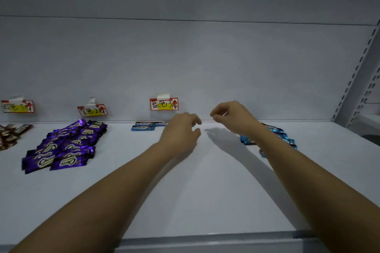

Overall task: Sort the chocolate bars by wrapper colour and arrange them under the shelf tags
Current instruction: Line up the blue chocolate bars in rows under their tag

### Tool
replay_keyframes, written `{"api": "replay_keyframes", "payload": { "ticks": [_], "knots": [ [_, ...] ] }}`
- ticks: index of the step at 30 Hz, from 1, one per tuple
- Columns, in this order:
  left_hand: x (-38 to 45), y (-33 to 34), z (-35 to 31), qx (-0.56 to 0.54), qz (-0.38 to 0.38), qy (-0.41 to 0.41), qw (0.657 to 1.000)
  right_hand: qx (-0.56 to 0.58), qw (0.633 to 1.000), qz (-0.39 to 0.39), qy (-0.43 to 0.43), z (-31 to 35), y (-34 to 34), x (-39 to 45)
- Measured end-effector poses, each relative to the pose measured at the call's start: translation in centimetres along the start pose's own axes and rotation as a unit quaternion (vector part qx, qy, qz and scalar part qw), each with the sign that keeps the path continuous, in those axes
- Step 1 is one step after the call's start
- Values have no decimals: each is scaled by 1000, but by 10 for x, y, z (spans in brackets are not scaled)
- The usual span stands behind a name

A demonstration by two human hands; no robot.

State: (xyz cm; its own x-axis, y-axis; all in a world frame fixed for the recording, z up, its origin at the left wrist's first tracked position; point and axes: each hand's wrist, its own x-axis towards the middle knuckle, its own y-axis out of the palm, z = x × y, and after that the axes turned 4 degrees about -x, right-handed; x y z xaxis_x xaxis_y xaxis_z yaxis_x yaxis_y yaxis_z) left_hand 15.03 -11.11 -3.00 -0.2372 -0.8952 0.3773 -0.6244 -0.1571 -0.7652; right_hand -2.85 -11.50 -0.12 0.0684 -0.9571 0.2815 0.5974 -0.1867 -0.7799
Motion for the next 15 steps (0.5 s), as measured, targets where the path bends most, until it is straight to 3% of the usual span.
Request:
{"api": "replay_keyframes", "payload": {
  "ticks": [6, 9, 15],
  "knots": [
    [19, 62, -76, -106, 62, 30, 992, -45, 998, -17, 51, -75, -71, -27],
    [25, 82, -95, -107, 88, 55, 989, -41, 996, -26, 72, -103, -84, -37],
    [31, 100, -94, -51, 127, 91, 986, -75, 991, 52, 95, -122, -109, -44]
  ]
}}
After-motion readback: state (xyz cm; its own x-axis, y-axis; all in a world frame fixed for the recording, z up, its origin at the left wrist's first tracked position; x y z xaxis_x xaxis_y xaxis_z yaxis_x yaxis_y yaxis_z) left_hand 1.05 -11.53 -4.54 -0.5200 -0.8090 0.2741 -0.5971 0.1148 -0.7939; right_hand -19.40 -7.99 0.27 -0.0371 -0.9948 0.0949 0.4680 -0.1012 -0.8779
